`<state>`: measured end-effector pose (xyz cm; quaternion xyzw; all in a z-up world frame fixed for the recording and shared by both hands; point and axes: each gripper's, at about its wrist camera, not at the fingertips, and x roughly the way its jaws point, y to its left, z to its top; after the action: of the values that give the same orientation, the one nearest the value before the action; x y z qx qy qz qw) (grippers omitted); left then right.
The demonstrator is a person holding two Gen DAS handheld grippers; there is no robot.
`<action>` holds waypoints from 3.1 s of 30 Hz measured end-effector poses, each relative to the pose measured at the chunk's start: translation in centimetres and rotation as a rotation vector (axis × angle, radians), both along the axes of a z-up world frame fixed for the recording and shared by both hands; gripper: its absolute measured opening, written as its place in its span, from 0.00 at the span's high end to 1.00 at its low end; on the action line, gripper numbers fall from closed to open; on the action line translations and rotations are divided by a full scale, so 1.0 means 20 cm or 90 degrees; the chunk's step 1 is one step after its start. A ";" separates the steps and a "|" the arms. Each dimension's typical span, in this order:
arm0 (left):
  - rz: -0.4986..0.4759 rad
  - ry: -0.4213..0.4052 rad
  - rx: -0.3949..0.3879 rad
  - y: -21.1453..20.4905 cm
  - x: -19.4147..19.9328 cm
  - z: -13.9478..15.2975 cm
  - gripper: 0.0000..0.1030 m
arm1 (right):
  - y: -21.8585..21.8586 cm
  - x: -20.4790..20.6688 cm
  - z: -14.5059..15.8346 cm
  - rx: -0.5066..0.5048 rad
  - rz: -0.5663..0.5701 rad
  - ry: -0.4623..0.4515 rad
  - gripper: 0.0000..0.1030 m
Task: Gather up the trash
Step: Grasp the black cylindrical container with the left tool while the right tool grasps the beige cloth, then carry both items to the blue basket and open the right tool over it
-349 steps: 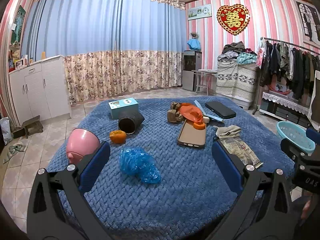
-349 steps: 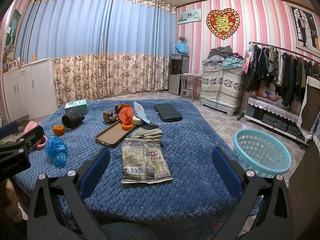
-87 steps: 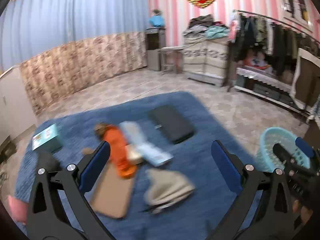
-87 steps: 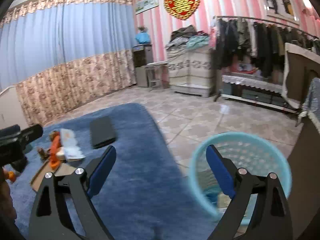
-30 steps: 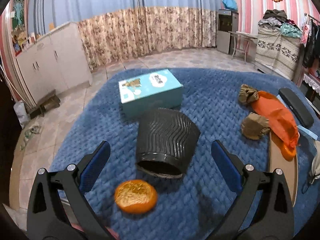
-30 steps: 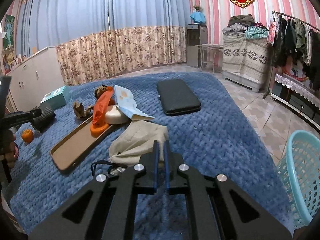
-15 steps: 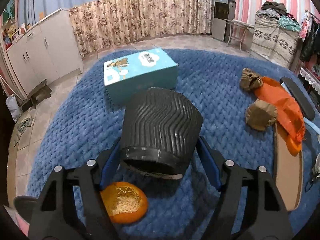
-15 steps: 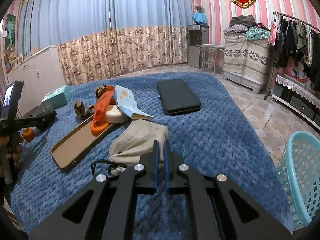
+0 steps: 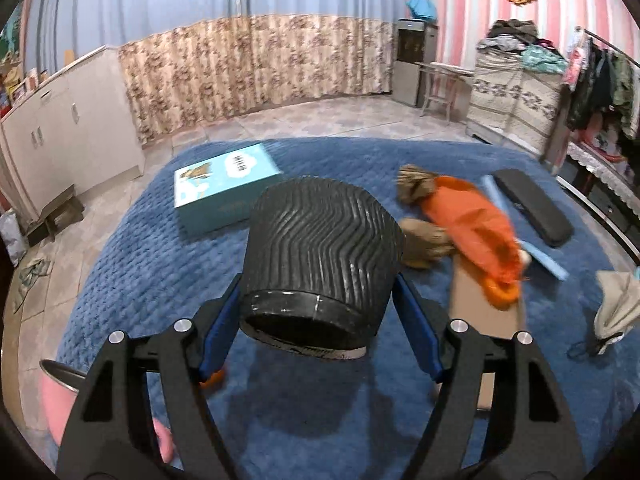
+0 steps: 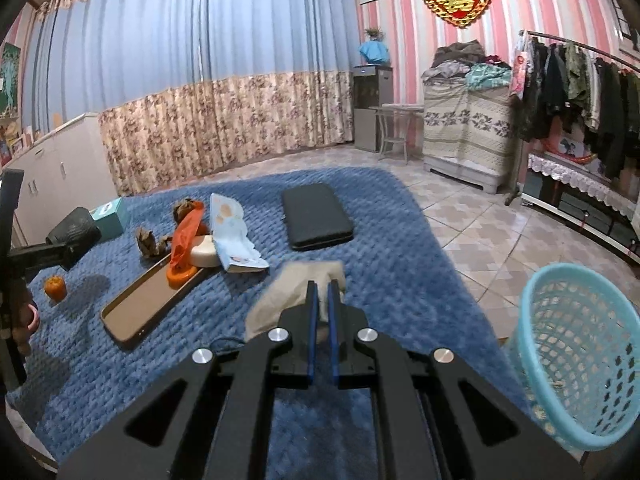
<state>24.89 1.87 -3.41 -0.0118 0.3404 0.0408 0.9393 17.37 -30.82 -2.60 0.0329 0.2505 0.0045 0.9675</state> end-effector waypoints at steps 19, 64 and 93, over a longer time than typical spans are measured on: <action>-0.074 -0.012 0.024 -0.32 -0.25 -0.02 0.31 | 0.08 0.17 -0.16 0.003 0.019 0.104 0.28; -0.387 -0.091 -0.015 -1.51 -0.26 0.24 0.30 | -1.02 -0.33 0.19 0.020 -0.311 0.008 0.84; -0.545 -0.057 -0.011 -2.28 -0.27 0.00 0.11 | -1.43 -0.40 0.05 0.063 -0.427 0.025 0.84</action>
<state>19.45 -43.82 -3.48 0.1212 0.2739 -0.3562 0.8851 9.35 -59.49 -1.53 0.1605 0.2439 -0.3027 0.9072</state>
